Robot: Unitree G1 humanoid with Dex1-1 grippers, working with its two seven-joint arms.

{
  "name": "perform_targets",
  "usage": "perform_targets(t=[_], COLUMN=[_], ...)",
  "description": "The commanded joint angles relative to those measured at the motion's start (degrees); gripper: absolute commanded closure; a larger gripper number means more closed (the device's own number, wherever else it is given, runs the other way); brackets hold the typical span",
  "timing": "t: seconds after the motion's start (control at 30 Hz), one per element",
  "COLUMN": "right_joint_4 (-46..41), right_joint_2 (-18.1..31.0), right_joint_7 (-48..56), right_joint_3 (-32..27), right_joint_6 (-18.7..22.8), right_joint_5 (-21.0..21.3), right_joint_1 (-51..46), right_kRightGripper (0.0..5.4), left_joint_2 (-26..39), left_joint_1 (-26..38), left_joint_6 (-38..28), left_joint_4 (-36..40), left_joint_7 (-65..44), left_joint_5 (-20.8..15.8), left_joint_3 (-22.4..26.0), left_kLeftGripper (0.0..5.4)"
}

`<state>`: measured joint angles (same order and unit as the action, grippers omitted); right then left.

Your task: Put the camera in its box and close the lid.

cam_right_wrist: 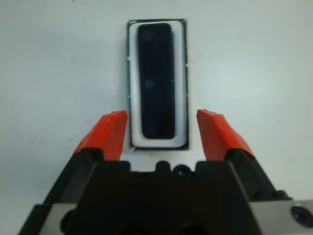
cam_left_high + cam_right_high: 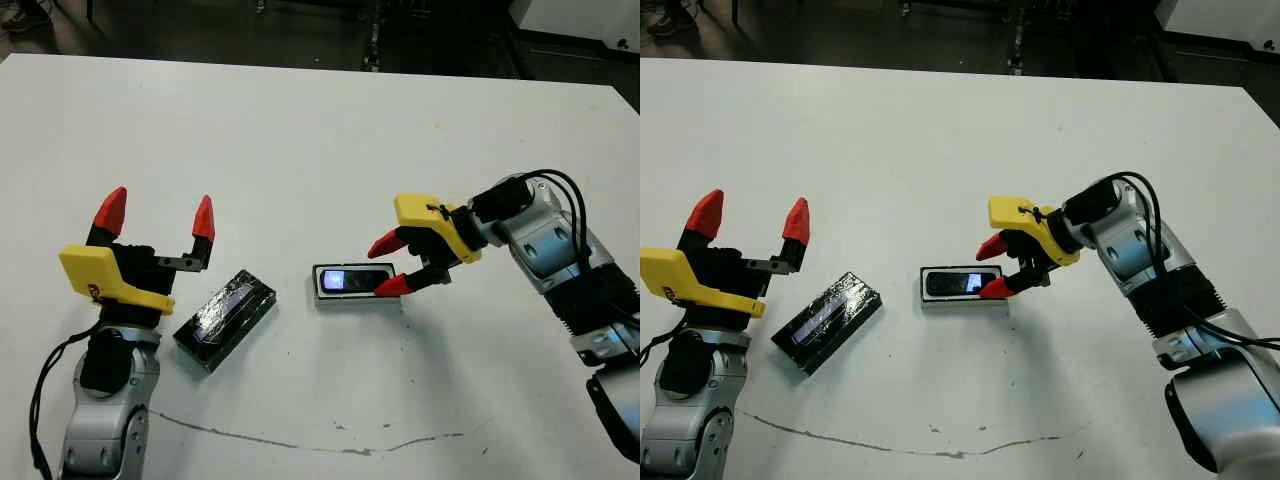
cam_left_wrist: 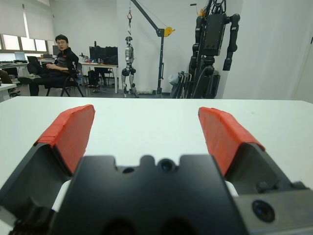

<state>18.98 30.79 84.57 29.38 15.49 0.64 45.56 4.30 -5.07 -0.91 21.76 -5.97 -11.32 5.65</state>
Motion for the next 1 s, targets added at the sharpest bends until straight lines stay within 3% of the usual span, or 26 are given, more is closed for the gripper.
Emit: perform_targets(t=[0.03, 0.1, 0.27, 0.5, 0.67, 0.8, 1.0], right_joint_4=[1.84, 2.32, 2.48, -0.88, -6.40, -13.47, -26.41], right_joint_2=[0.64, 0.57, 0.93, 3.08, 4.53, 3.97, -1.57], right_joint_7=[1.32, 1.51, 2.56, 2.46, -1.57, -10.11, -25.74], right_joint_3=[-0.14, -0.65, -2.76, -7.85, -15.97, -24.74, -35.78], right_joint_6=[-3.08, -3.67, 0.00, 3.81, 6.21, 11.47, 13.19], right_joint_5=[0.41, 0.18, -1.25, -3.74, -9.20, -14.79, -22.23], right_joint_1=[-0.21, -0.15, 0.91, 2.12, -0.32, -5.78, -20.31], right_kRightGripper=[1.13, 0.83, 0.02, 0.01, 0.01, 0.01, 0.01], left_joint_2=[0.22, 0.32, 0.15, 0.22, 0.30, 0.63, 2.26], left_joint_1=[-0.81, -0.83, -0.87, -0.78, -0.76, -0.66, -0.36], left_joint_6=[0.03, 0.07, 0.33, -0.05, 0.16, 0.76, 2.26], left_joint_4=[-0.26, -0.22, -0.04, -0.29, 0.06, 0.33, 0.98], left_joint_7=[-0.36, -0.30, -0.06, -0.17, -0.21, -0.89, -2.73], left_joint_5=[-0.01, 0.21, 0.17, 0.55, 0.64, -0.16, -0.89], left_joint_3=[0.13, 0.10, 0.17, 0.06, 0.04, 0.06, 0.22], left_kLeftGripper=[0.00, 0.00, 0.00, 0.00, 0.00, 0.00, 0.00])
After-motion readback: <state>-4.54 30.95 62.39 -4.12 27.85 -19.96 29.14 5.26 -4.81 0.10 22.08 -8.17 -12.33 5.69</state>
